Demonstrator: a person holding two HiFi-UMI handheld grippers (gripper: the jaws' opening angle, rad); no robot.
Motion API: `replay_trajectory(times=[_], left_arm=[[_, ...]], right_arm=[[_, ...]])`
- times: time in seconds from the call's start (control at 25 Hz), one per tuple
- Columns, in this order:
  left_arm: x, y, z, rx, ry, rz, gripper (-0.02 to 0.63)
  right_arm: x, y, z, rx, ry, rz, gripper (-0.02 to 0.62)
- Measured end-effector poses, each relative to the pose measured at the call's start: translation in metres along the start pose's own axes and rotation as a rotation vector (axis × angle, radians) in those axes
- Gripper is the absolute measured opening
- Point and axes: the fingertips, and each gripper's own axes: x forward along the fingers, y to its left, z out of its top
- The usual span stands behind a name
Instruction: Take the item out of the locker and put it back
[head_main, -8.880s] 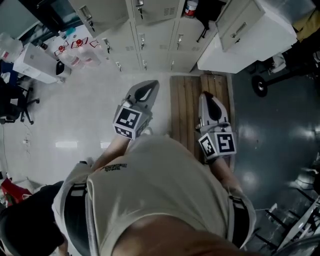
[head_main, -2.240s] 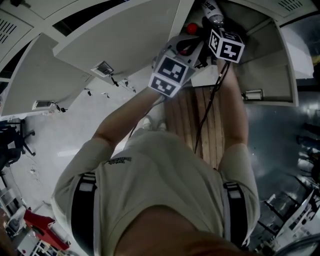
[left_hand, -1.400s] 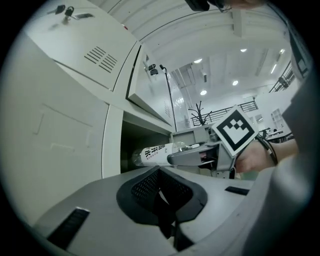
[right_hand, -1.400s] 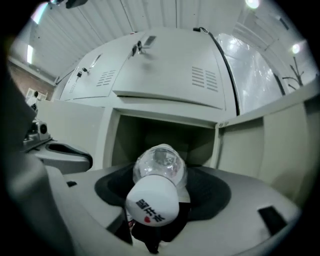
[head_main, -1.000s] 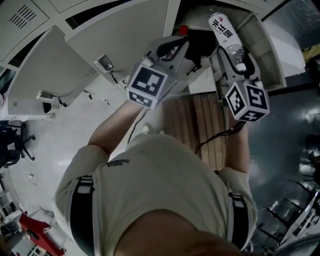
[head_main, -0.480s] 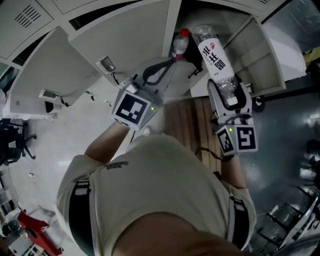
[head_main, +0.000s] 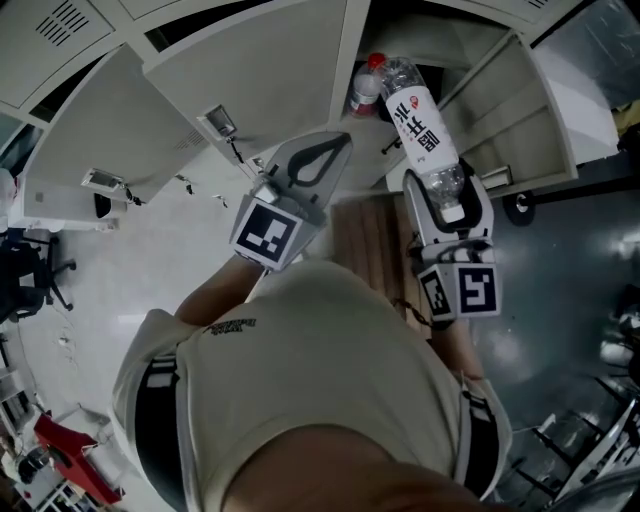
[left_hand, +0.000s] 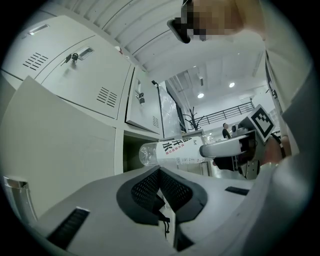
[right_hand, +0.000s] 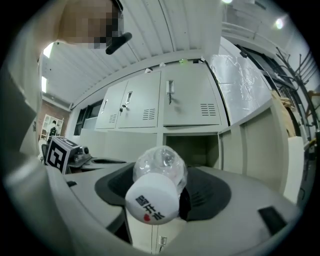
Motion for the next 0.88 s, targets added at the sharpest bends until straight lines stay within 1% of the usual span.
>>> replay_trajectory(times=[0.24,0.44,0.6,0.88], left_arm=[[-0.005,-0.003,-0.001,0.028,0.010,-0.008,0.012],[-0.009,-0.003,-0.004,-0.022,0.004,-0.001,0.012],[-0.011,-0.004,-0.007,-0.032,0.013,-0.006,0.012],[-0.015,-0.002,-0.009,-0.052,0.024,-0.003,0.012]], right_arm=[[-0.002,0.008,-0.008,0.021,0.020,0.009,0.313],[-0.002,0.013,-0.013,0.021,0.037,0.008,0.313],[-0.005,0.016,-0.014,-0.001,0.041,0.001,0.313],[-0.006,0.017,-0.016,-0.001,0.048,-0.003,0.313]])
